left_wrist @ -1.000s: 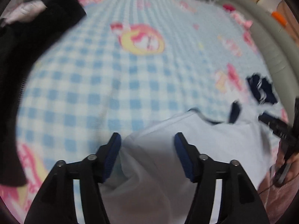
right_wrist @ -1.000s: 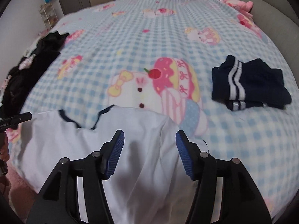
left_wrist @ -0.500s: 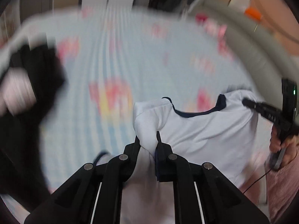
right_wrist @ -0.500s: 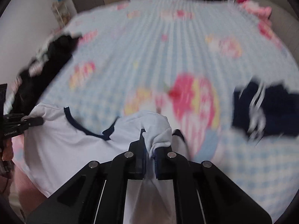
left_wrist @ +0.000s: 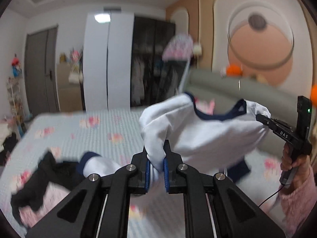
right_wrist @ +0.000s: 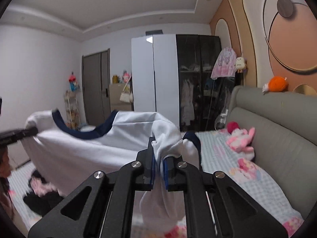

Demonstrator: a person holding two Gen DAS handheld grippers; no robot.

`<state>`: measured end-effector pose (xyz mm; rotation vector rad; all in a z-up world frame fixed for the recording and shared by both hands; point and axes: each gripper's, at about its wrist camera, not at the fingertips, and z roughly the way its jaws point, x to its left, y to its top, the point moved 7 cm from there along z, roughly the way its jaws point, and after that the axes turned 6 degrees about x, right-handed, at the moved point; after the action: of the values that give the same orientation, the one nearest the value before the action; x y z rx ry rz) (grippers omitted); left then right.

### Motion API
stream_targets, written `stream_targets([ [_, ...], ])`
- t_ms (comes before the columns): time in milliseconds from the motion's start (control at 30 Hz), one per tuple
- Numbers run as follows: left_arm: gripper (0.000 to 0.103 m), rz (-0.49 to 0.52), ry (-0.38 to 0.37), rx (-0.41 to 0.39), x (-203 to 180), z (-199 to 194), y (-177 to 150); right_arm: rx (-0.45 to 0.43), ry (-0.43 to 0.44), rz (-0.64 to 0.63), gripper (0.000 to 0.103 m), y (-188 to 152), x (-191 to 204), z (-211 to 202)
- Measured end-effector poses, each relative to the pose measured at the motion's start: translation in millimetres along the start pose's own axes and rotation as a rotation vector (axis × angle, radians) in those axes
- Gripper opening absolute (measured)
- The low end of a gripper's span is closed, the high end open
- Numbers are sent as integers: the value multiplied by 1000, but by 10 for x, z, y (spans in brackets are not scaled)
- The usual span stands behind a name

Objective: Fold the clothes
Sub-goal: 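Lay the white shirt flat on the blanket and open both grippers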

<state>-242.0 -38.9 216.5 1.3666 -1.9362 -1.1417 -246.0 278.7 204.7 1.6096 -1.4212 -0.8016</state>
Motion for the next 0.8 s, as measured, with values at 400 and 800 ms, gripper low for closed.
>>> stream_targets([
  [400, 24, -299, 4, 710, 327, 1397, -3891, 682, -37, 135, 17, -3685, -17, 924],
  [800, 31, -477, -259, 375, 195, 903, -3092, 446, 47, 106, 26, -2760, 264, 630],
])
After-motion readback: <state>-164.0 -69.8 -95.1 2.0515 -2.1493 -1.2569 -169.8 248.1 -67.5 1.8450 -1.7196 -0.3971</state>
